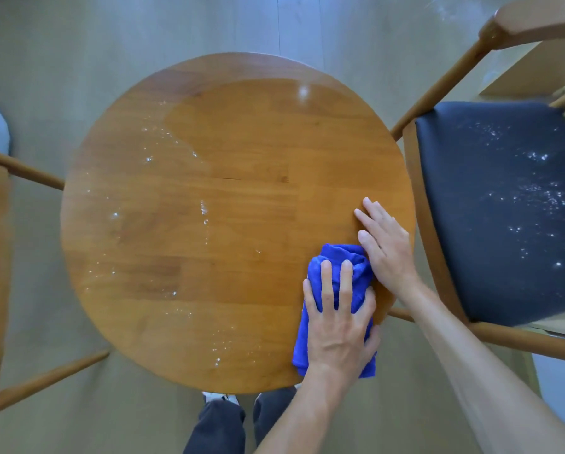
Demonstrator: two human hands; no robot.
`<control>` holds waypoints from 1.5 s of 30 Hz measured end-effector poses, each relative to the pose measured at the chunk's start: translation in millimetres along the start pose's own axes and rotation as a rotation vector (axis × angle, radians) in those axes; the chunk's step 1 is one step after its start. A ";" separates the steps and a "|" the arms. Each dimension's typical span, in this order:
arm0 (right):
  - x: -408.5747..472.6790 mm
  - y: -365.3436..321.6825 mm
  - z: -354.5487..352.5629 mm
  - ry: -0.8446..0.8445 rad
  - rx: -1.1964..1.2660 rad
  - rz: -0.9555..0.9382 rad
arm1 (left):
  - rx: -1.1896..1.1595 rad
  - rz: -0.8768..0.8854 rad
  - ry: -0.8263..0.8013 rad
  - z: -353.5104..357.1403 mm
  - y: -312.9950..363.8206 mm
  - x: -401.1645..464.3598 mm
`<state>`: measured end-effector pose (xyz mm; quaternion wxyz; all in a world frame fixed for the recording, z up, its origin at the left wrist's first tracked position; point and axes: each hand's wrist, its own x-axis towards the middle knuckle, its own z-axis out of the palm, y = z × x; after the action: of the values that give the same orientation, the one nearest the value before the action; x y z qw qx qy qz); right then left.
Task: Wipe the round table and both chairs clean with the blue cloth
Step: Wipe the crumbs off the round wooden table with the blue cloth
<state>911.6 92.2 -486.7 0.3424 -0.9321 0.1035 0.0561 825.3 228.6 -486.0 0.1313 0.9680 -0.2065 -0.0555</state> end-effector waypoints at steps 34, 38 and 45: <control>-15.9 -30.4 18.2 0.007 -0.063 0.064 | 0.068 0.275 -0.078 -6.4 -26.8 -44.6; -17.3 -25.8 13.8 0.004 -0.077 0.063 | -0.008 0.285 0.041 -14.5 -66.9 -34.1; -26.8 -36.0 28.2 0.067 -0.082 0.103 | 0.049 -0.057 0.248 -56.0 -248.9 -9.8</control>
<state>892.9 141.5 -480.8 0.2971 -0.9401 0.1606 0.0468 921.4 464.7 -500.8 0.1304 0.9759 -0.1622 0.0657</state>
